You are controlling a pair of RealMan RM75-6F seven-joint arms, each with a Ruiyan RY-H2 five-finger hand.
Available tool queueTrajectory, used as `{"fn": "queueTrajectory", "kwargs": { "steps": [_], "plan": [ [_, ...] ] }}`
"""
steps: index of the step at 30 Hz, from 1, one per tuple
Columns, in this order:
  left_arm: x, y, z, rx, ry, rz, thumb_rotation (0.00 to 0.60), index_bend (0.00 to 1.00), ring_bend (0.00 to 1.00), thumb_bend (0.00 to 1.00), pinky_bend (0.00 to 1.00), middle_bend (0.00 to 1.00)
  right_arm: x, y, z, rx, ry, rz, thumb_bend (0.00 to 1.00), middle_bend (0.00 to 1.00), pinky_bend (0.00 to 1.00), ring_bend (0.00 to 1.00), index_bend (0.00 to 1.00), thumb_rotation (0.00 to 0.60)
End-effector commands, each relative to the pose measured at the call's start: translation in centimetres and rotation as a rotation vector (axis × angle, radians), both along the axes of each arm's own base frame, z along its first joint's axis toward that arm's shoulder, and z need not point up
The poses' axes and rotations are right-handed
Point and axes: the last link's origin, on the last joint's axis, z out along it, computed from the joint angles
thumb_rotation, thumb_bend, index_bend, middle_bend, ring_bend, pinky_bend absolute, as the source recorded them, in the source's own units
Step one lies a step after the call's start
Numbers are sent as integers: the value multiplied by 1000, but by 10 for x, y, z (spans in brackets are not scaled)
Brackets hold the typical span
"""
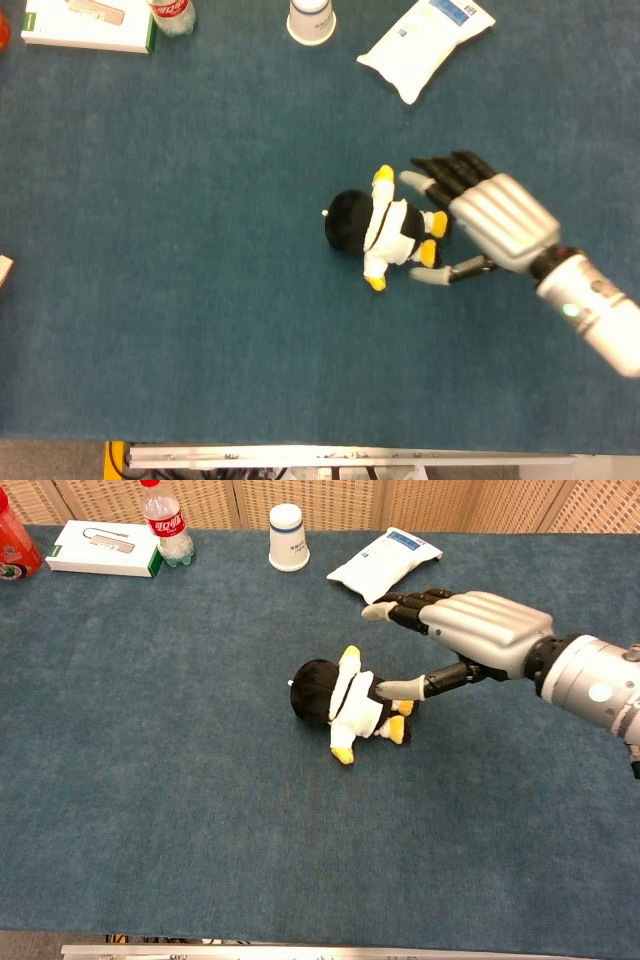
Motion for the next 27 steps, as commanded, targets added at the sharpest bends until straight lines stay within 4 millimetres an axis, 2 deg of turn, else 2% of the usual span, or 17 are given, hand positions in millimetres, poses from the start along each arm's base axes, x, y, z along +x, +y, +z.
{"fn": "queueTrajectory", "kwargs": {
  "steps": [1,11,17,27],
  "plan": [
    [0,0,0,1,0,0,600,193,188,341,161,237,9,-5,-15,14,31,31,0,0,0,0,0,70],
    [-1,-2,2,7,-1,6,600,193,188,341,159,237,32,-13,-57,21,84,127,0,0,0,0,0,68],
    [-3,-4,3,6,3,13,600,193,188,341,156,237,39,-19,-84,24,125,162,0,0,0,0,0,69],
    [-6,-7,7,15,3,28,600,193,188,341,150,237,56,-27,-119,7,153,204,0,0,0,0,0,68]
  ]
}}
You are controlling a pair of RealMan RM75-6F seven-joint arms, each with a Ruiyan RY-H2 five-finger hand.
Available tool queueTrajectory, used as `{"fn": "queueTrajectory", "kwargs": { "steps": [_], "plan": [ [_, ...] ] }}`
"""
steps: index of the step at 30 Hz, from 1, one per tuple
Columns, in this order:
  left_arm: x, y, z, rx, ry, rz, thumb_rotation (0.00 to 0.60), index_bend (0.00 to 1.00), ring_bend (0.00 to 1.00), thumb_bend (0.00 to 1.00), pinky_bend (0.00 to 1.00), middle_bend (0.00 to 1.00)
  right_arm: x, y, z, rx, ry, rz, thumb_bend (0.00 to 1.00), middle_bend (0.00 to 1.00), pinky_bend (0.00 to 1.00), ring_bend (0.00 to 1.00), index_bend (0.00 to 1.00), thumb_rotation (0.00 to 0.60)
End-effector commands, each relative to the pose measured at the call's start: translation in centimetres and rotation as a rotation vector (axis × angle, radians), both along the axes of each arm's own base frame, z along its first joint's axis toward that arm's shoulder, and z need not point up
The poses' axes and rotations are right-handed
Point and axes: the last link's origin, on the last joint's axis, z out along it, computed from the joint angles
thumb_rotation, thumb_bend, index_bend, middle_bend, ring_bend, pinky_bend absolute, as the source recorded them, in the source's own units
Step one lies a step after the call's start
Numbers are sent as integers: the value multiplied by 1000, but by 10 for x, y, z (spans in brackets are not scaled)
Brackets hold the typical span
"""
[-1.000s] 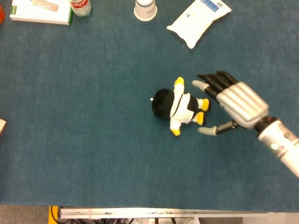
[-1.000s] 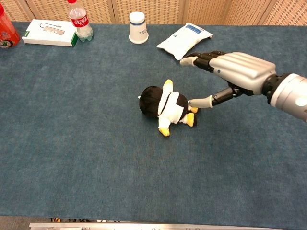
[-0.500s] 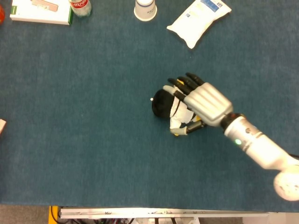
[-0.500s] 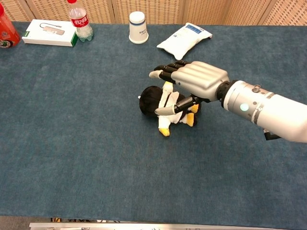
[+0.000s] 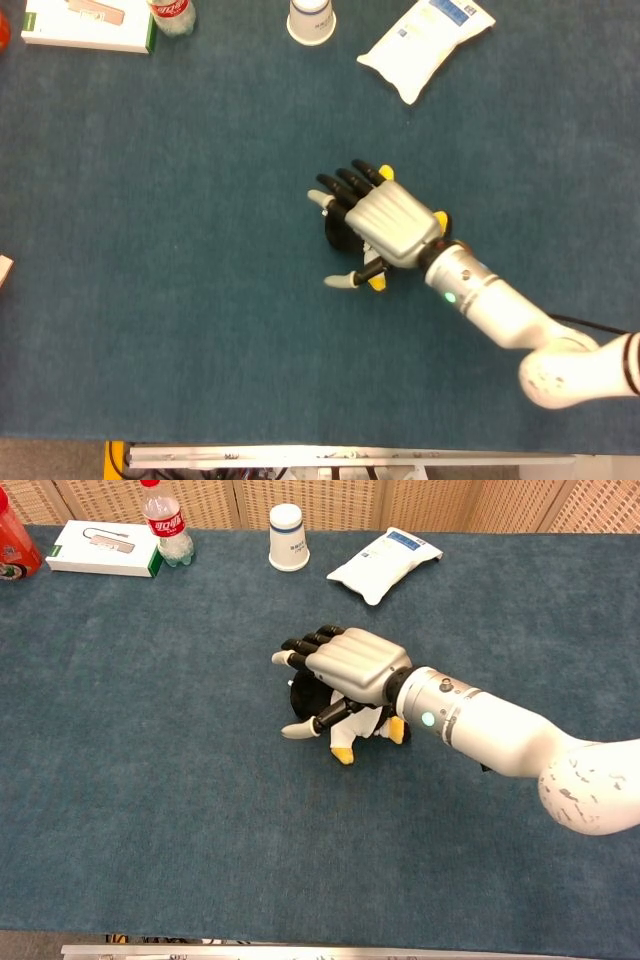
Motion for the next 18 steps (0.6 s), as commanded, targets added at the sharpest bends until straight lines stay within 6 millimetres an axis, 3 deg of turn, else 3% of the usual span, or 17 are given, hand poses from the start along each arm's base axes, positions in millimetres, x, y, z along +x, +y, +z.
{"fn": "queueTrajectory", "kwargs": {
  "steps": [1,9,18],
  "plan": [
    [-1,-1,1,1,0,3,600,193,188,341,150,237,6,-2,-11,-9,6,18,0,0,0,0,0,68],
    [-3,-2,1,-6,0,9,600,193,188,341,148,237,-1,-9,-30,-39,32,14,0,0,0,0,0,68],
    [-3,-3,1,-13,-3,13,600,193,188,341,144,237,-15,-13,-37,-47,63,-2,0,0,0,0,0,67]
  ]
}}
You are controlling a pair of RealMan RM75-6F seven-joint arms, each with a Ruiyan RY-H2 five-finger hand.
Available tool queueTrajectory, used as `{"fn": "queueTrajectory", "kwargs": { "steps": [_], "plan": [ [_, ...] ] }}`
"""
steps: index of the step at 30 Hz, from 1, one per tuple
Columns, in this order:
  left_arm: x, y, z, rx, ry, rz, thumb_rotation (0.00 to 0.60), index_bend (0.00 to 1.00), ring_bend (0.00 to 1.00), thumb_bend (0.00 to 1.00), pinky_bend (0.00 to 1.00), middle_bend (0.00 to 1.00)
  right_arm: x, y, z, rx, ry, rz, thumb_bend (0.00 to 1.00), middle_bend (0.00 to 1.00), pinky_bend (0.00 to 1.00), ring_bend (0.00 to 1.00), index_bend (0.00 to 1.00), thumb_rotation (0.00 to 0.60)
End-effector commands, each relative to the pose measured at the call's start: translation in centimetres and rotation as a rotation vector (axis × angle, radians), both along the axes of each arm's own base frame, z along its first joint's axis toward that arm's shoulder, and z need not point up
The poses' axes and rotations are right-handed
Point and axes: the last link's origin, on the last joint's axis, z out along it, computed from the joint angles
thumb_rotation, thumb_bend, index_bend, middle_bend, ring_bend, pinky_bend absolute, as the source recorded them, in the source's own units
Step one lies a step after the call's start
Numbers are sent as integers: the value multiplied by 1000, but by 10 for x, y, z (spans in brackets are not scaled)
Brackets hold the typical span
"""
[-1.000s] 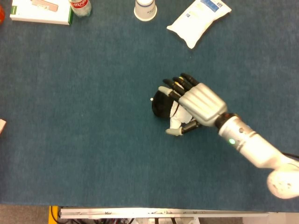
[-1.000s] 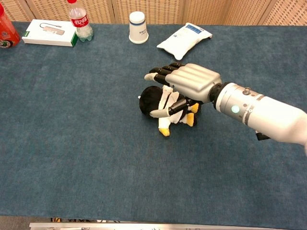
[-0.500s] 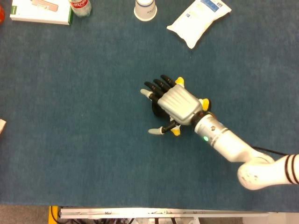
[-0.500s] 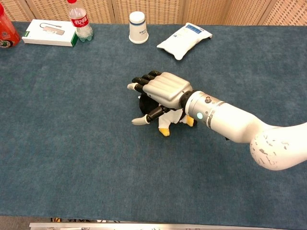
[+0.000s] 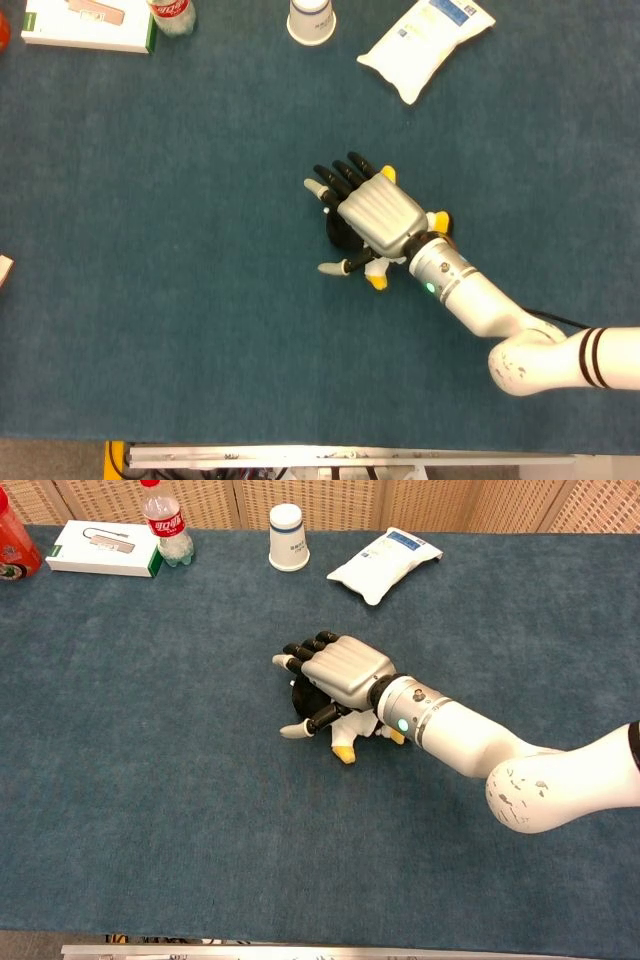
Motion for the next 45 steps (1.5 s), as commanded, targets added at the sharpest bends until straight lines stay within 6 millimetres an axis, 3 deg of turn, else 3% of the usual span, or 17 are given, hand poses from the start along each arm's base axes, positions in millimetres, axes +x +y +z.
{"fn": "queueTrajectory", "kwargs": {
  "steps": [1,8,13,23,32,39,45],
  "plan": [
    [0,0,0,-1,0,-1,600,193,188,341,143,237,-3,3,0,3,1,6,0,0,0,0,0,67],
    [0,0,0,-3,2,1,600,193,189,341,143,237,-6,10,16,-3,-33,18,0,0,0,0,0,69],
    [1,0,-1,-5,0,-3,600,193,188,341,143,237,7,4,20,-15,-89,1,0,0,0,0,0,68],
    [-1,-1,1,0,2,7,600,193,188,341,142,237,28,3,-6,14,-68,14,0,0,0,0,0,68],
    [-2,-2,2,-1,3,6,600,193,188,341,141,237,26,8,-14,24,-31,32,0,0,0,0,0,68],
    [-3,-2,2,-2,4,7,600,193,188,341,141,237,10,15,3,23,-40,18,0,0,0,0,0,69],
    [-2,-1,1,-4,3,3,600,193,188,340,140,237,13,14,19,4,-86,16,0,0,0,0,0,68]
  ]
}}
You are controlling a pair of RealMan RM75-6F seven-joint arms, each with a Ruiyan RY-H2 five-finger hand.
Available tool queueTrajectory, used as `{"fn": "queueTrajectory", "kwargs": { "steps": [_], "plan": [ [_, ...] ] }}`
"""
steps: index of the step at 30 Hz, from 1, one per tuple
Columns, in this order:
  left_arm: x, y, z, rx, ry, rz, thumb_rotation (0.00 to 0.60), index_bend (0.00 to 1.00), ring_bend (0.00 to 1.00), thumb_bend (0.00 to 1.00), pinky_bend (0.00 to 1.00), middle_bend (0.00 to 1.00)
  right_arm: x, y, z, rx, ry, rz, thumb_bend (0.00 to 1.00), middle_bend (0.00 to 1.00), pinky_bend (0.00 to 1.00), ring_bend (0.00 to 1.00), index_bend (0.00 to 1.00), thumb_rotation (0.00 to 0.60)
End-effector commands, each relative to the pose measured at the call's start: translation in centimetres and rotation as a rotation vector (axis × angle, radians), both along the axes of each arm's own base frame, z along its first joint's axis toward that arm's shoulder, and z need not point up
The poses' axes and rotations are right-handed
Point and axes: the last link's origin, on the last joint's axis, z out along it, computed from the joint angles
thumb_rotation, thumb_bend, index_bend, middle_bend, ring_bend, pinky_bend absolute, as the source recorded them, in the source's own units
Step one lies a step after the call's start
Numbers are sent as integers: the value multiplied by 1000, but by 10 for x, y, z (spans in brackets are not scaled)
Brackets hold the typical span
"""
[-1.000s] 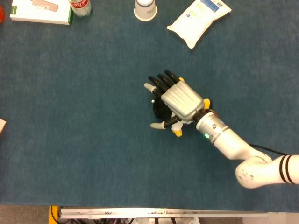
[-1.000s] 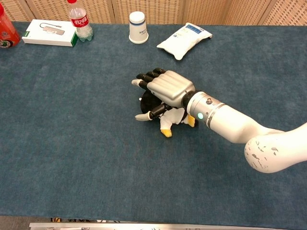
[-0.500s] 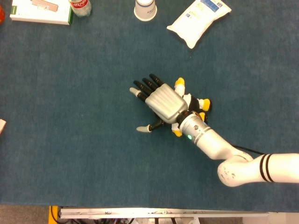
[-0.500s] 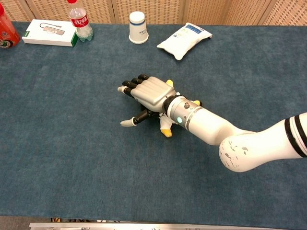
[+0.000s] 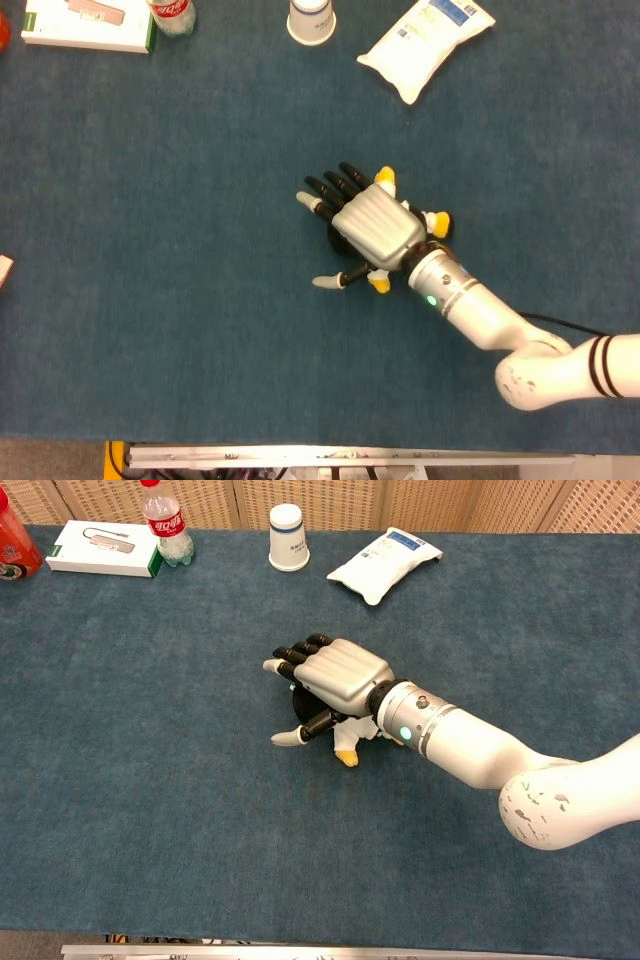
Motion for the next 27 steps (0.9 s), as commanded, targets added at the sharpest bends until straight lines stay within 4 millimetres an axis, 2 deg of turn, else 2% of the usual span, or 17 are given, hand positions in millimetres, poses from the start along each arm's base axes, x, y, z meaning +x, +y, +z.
{"fn": "queueTrajectory", "kwargs": {
  "steps": [1,10,18,22,27],
  "plan": [
    [0,0,-1,-2,0,-1,600,194,188,341,141,237,3,-2,6,-9,-27,-6,0,0,0,0,0,69],
    [0,1,0,0,1,4,600,193,188,341,140,237,16,-8,-8,4,-29,-12,0,0,0,0,0,69],
    [0,1,1,2,-1,4,600,194,189,341,140,237,7,-6,-20,12,42,-6,0,0,0,0,0,69],
    [0,0,1,0,1,3,600,193,188,341,140,237,-2,-4,-16,9,60,-9,0,0,0,0,0,70],
    [0,0,1,-1,1,3,600,193,189,341,140,237,-10,1,6,-18,32,-9,0,0,0,0,0,70]
  ]
}}
